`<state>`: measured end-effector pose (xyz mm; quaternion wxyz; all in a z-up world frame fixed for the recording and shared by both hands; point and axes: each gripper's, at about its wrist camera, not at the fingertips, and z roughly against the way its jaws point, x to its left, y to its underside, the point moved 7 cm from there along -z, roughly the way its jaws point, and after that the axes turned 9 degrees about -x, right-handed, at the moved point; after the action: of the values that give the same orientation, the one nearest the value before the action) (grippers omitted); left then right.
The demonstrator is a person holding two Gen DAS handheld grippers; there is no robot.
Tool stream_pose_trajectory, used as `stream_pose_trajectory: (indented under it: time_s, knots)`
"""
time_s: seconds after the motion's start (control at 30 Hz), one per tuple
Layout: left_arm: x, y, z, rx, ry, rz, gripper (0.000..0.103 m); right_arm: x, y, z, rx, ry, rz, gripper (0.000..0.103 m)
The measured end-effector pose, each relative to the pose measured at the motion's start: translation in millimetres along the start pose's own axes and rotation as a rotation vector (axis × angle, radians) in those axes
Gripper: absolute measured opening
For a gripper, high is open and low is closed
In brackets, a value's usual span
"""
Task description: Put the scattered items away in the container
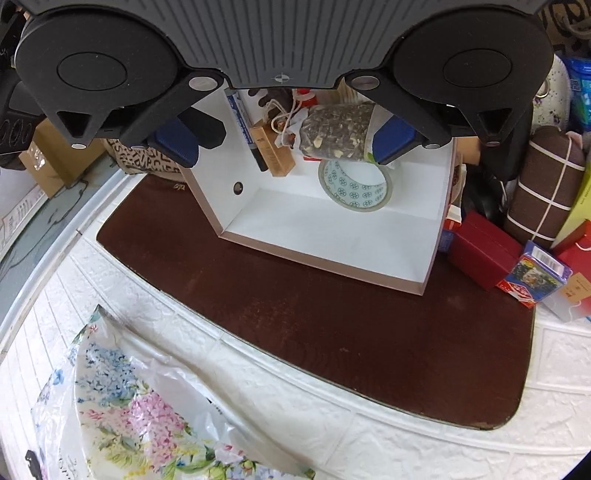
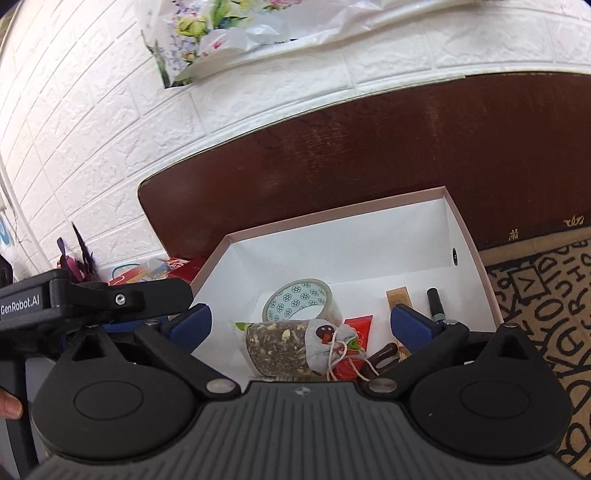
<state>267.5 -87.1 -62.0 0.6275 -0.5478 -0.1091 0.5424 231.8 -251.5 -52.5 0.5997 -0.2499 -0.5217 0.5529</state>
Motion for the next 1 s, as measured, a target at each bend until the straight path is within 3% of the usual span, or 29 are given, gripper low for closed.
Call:
stream_pose_trajectory:
  time_s: [0.4,0.53,0.63,0.77,0.9,1.0]
  knots:
    - [-38.1,-1.1,67.7,-0.157,-0.042,-0.134,0.103,12.5,-6.0,54.5,-0.049,-0.028,0.040,0.103]
    - [-48.2,15.6,90.4,-0.189,-0.132,-0.167,0.103,13.1,5.1,81.5,-0.050,-0.015,0.074,0.103]
    - [-53.1,40.5,100.1,-0.147,-0.165,-0.180,0.103,15.6,16.7,100.4,-0.045,-0.005,0.108,0.103]
    - [-45.2,75.7,110.7,-0.071,-0.189,-0.126,0.103,22.2,39.4,120.4,-0.005,0.018,0.196,0.103]
    - [-39.7,97.2,122.5,-0.043,-0.314,-0.201,0.103,30.0,59.3,134.7,0.027,0.035,0.251,0.103]
    - [-41.4,103.7,131.7,-0.036,-0.343,-0.223,0.103,32.8,66.9,142.9,0.035,0.058,0.268,0.103]
